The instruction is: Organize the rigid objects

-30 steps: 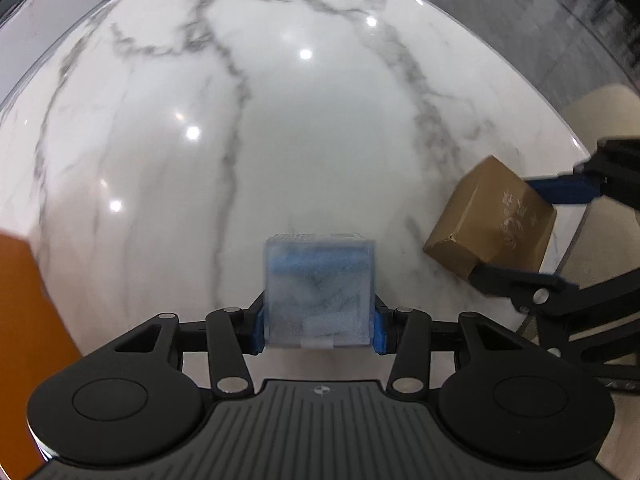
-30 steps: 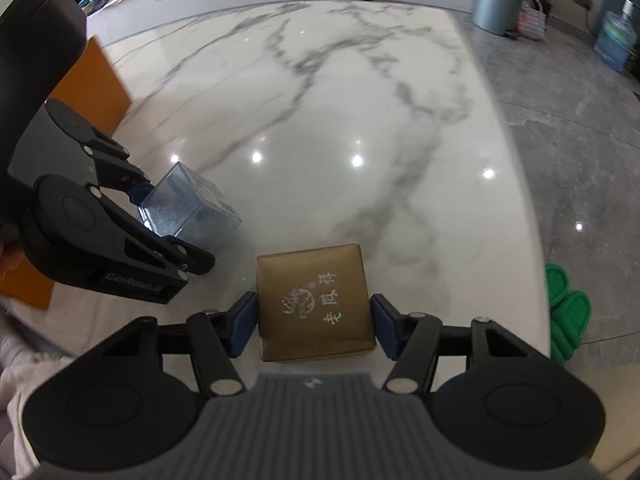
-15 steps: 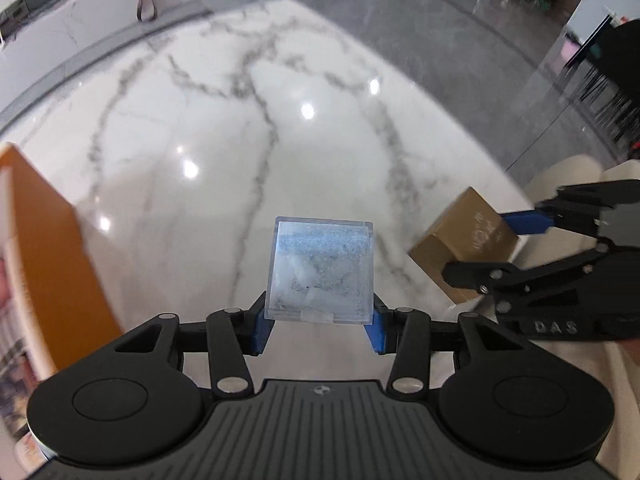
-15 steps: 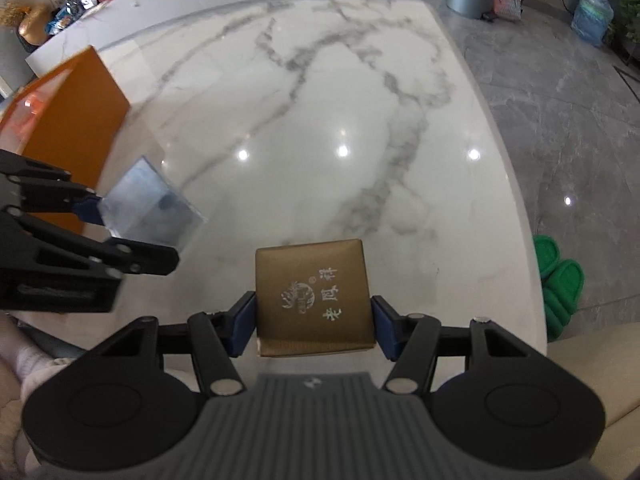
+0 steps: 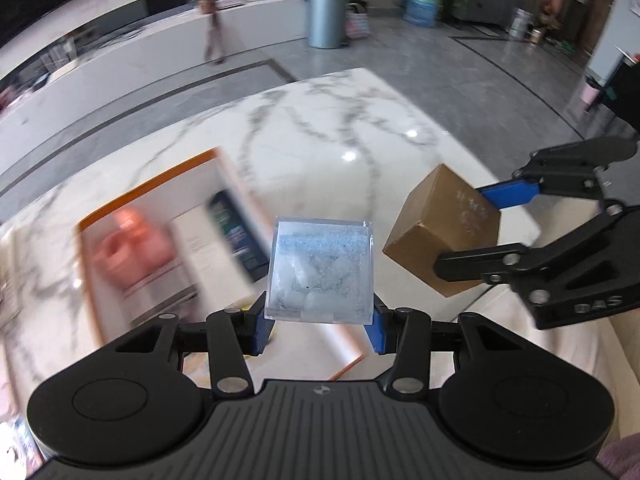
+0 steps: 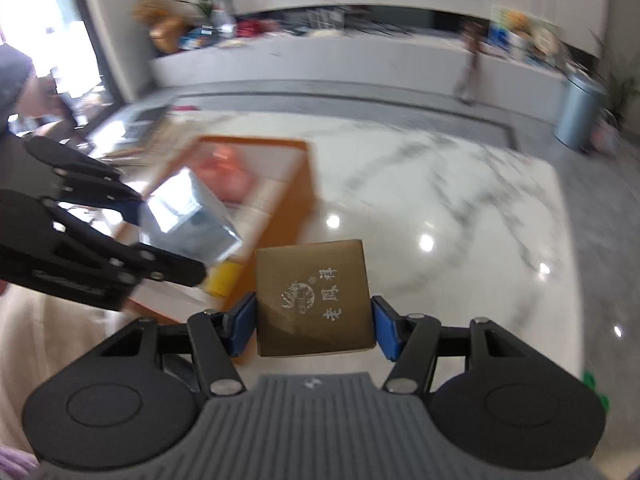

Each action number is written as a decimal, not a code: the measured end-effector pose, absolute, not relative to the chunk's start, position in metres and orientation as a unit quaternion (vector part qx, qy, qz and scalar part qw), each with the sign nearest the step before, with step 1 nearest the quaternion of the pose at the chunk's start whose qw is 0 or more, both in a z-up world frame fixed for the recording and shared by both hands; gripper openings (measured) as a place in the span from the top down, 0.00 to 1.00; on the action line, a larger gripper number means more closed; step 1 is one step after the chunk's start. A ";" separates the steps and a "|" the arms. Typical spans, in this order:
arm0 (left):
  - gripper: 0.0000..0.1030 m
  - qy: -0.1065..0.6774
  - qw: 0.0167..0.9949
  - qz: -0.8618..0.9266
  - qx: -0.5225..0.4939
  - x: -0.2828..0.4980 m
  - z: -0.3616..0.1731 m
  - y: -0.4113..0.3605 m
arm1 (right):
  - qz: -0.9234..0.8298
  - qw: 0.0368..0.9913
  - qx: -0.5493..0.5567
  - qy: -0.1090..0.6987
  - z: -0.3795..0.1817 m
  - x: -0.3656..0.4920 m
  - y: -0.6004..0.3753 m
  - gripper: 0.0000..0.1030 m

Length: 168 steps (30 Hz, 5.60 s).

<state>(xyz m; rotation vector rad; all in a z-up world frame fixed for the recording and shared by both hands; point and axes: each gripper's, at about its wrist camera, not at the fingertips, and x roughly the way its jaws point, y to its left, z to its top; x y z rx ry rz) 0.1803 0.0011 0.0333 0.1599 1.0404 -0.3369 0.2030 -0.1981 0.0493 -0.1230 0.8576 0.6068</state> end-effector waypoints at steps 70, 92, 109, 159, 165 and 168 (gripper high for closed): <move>0.49 0.550 0.815 -0.182 0.028 0.181 -0.058 0.121 | 0.441 0.571 -0.397 0.568 -0.106 0.289 0.027 0.60; 0.49 0.602 0.769 -0.112 -0.183 0.184 -0.088 0.121 | 0.361 0.811 -0.171 0.427 -0.026 0.282 -0.064 0.58; 0.47 0.673 0.726 -0.069 -0.122 0.210 -0.117 0.086 | 0.211 0.911 0.072 0.347 -0.070 0.256 -0.138 0.50; 0.31 0.239 0.970 0.030 -0.035 0.030 0.080 0.049 | 0.202 0.941 0.053 0.267 0.055 0.087 -0.144 0.28; 0.07 0.193 0.977 0.093 -0.009 -0.005 0.079 0.047 | 0.177 0.949 0.048 0.258 0.065 0.056 -0.146 0.22; 0.03 0.189 0.976 0.106 -0.014 -0.015 0.077 0.044 | 0.169 0.948 0.054 0.263 0.064 0.046 -0.148 0.18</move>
